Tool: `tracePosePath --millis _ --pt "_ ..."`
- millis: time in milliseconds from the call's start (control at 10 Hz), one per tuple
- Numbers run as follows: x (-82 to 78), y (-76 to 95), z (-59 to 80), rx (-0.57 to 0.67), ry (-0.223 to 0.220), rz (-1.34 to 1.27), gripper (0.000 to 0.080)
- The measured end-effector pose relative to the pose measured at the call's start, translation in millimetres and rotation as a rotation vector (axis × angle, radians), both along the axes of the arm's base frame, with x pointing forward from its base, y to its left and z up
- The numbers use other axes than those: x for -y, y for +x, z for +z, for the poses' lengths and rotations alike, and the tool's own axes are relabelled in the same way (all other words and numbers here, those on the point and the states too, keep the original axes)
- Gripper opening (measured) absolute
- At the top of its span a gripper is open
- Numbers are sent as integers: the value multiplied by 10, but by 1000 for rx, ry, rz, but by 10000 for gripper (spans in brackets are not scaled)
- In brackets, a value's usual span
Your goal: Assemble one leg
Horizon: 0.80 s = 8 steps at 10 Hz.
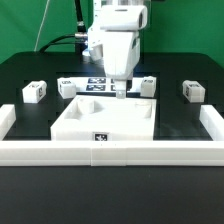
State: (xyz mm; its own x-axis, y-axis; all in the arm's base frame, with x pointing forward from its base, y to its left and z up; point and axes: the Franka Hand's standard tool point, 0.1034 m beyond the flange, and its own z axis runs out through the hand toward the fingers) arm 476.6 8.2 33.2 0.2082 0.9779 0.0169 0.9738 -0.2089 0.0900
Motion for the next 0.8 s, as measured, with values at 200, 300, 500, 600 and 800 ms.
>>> tracePosePath --millis 200,300,500,600,800 --pt "12 -43 -156 -7 7 -5 650" --pt "57 -55 -204 -15 7 -15 650" --pt "35 -35 -181 -8 9 -22 622" --pt "47 -40 -191 -9 9 -24 622" --pt "46 -41 -192 -10 9 -24 442"
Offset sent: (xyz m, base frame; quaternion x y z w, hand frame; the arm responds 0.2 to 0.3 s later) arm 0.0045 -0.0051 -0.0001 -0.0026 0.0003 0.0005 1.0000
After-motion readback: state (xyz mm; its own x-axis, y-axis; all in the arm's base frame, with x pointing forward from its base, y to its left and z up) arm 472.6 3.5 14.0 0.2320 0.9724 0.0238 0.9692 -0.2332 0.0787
